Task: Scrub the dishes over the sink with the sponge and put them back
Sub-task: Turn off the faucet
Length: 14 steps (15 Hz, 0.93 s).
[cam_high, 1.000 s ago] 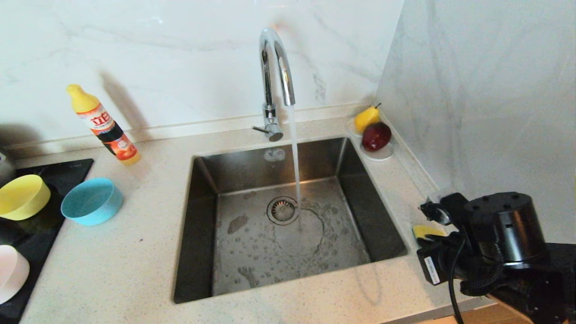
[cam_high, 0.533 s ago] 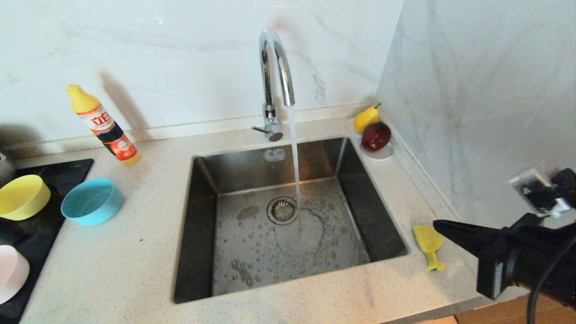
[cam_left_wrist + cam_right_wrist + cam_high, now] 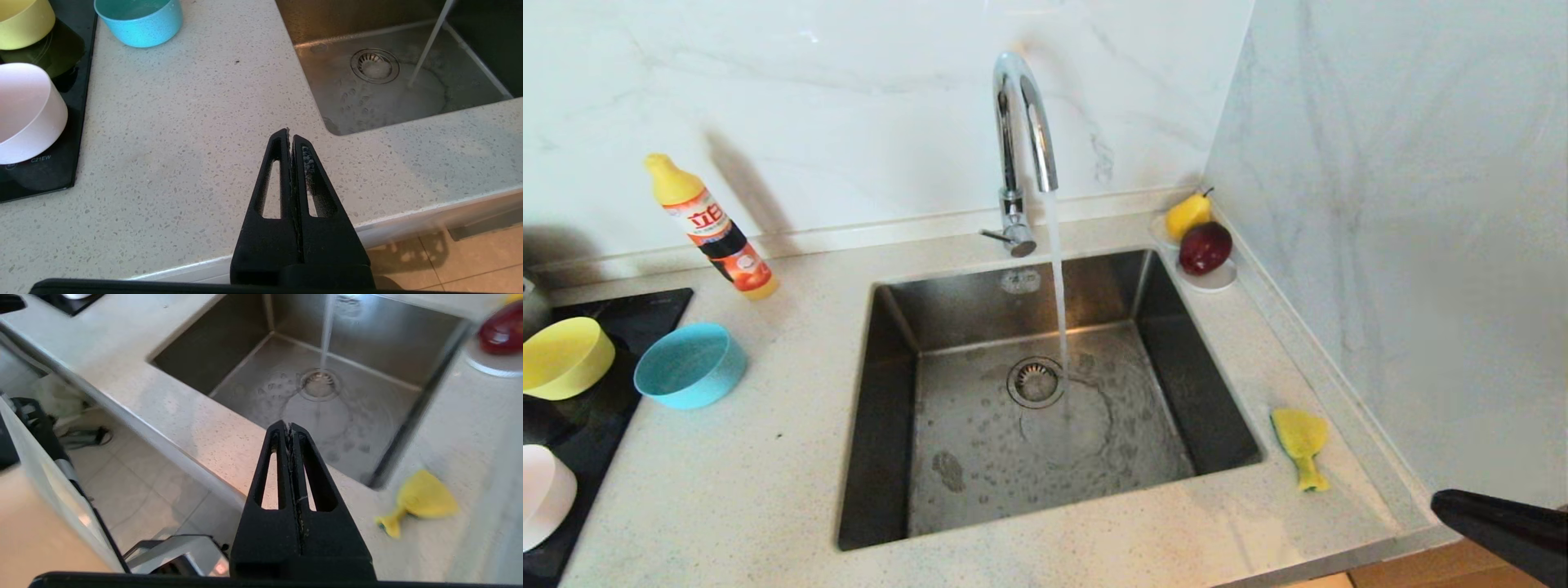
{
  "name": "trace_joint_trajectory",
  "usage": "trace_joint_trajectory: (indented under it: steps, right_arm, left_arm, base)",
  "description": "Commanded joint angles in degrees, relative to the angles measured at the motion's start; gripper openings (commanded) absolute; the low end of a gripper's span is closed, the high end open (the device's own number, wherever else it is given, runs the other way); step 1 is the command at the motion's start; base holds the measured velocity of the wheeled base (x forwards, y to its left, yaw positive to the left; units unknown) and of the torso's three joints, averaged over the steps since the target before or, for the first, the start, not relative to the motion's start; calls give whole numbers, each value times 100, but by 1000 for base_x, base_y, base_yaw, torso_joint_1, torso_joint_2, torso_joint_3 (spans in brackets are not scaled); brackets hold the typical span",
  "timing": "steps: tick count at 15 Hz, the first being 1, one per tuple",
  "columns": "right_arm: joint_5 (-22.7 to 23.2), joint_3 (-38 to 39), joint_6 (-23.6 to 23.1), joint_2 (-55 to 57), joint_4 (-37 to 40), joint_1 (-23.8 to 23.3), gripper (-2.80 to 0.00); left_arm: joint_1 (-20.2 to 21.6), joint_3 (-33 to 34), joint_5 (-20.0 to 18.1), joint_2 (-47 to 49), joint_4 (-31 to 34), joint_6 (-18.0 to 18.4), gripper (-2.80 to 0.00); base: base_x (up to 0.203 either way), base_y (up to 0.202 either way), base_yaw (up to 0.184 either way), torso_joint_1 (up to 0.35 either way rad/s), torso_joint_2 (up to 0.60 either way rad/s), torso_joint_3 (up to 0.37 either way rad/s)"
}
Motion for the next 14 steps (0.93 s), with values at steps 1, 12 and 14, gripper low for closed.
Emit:
trace_joint_trajectory:
  steps: [1,12,14]
  right_arm:
    - [248,377,-19,-711,-4,-747,-280]
    - [-348,2139,-110,-3409,588,-2341,-280]
    - [-830,2107,-110,-4059,1187,-2477,-280]
  left_arm:
    - [1,1,-2,-1,1,5,-280]
    - [1,1,-2,-1,1,8,-280]
    - [1,1,-2,-1,1,0,-280]
  base:
    - [0,0,0,0,0,0]
    - [0,0,0,0,0,0]
    - [0,0,0,0,0,0]
